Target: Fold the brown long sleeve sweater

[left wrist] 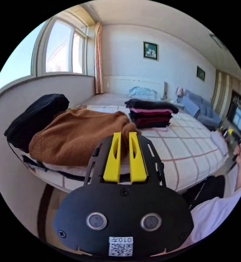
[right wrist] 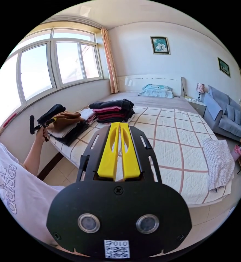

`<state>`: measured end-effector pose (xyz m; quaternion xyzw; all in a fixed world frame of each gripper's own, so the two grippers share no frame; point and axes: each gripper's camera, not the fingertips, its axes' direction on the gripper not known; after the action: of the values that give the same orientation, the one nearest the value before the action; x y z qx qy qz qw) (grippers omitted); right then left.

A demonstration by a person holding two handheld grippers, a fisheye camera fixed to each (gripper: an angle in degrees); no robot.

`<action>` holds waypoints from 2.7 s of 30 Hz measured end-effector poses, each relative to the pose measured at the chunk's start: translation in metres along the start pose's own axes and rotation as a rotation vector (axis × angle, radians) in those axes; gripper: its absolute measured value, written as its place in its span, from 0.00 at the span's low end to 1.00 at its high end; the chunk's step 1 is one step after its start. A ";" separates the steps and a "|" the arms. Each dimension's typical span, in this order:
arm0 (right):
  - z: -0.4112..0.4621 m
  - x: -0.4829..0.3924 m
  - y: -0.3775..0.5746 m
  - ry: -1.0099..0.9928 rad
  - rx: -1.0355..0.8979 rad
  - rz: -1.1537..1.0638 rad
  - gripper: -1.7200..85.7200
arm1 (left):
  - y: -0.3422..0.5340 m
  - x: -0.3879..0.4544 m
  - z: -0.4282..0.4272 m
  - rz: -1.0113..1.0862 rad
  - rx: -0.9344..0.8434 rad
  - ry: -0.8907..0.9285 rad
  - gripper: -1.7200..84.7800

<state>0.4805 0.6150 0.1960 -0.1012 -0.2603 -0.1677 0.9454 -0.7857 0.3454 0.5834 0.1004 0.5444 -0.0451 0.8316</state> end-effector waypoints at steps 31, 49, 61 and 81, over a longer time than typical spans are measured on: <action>-0.033 0.180 -0.084 0.232 0.084 -0.146 0.14 | -0.179 0.289 0.133 0.380 0.351 1.002 0.11; 0.036 0.276 0.110 -0.102 -0.345 0.324 0.18 | 0.017 0.470 0.204 1.053 -0.063 0.706 0.20; 0.003 0.304 0.128 -0.095 -0.296 0.416 0.17 | 0.017 0.543 0.270 0.900 -0.174 0.723 0.12; 0.096 0.349 0.060 -0.033 -0.481 0.457 0.09 | 0.131 0.091 0.352 -0.678 -0.266 0.761 0.08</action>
<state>0.7403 0.6052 0.4544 -0.3801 -0.1990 -0.0063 0.9033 -0.4089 0.4000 0.6516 -0.1787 0.8107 -0.2026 0.5194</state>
